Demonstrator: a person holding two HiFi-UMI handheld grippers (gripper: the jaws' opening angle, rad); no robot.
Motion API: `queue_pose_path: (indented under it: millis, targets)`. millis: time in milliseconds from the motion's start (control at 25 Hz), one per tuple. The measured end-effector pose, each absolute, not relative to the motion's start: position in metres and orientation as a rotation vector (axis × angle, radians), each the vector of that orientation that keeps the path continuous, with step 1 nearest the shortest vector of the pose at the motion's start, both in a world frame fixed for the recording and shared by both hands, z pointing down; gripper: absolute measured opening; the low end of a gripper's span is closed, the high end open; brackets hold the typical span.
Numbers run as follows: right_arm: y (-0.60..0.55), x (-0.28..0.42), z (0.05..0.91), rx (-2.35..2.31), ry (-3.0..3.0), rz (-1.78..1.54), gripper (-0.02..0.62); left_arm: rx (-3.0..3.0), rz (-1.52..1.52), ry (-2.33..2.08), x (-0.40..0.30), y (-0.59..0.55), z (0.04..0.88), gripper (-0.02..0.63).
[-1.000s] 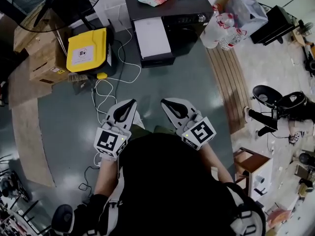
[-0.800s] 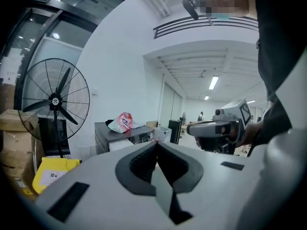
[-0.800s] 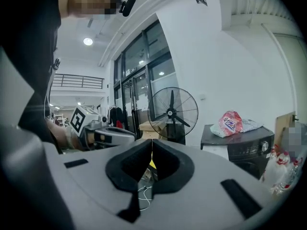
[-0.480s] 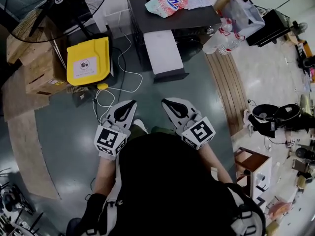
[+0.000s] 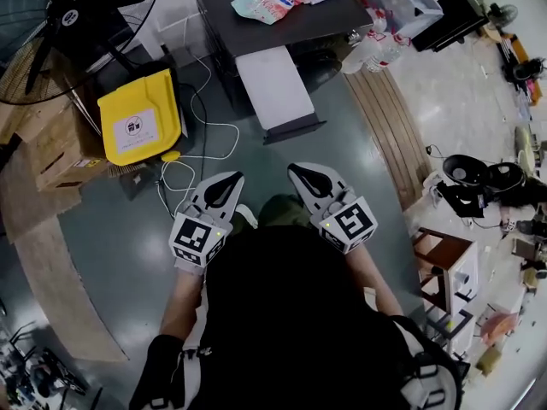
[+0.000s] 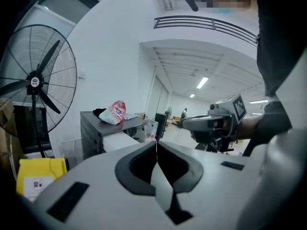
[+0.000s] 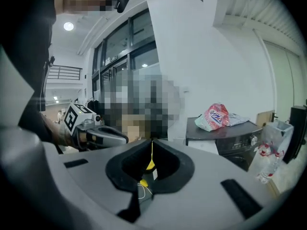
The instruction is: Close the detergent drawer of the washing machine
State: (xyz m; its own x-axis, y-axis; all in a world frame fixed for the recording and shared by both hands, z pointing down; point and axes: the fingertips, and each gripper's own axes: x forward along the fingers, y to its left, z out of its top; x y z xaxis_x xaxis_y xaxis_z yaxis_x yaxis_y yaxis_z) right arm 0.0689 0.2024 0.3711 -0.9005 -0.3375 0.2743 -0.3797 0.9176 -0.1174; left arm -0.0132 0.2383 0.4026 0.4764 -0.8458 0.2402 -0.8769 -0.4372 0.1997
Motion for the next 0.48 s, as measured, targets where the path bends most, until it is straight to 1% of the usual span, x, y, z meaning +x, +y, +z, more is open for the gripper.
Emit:
queue_pose_path:
  millis: [480]
  targets:
    - [0.129, 0.141, 0.432, 0.673, -2.698, 0.350, 0.018, 2.403, 0.305, -1.312, 0.028, 0.169, 0.449, 0.012]
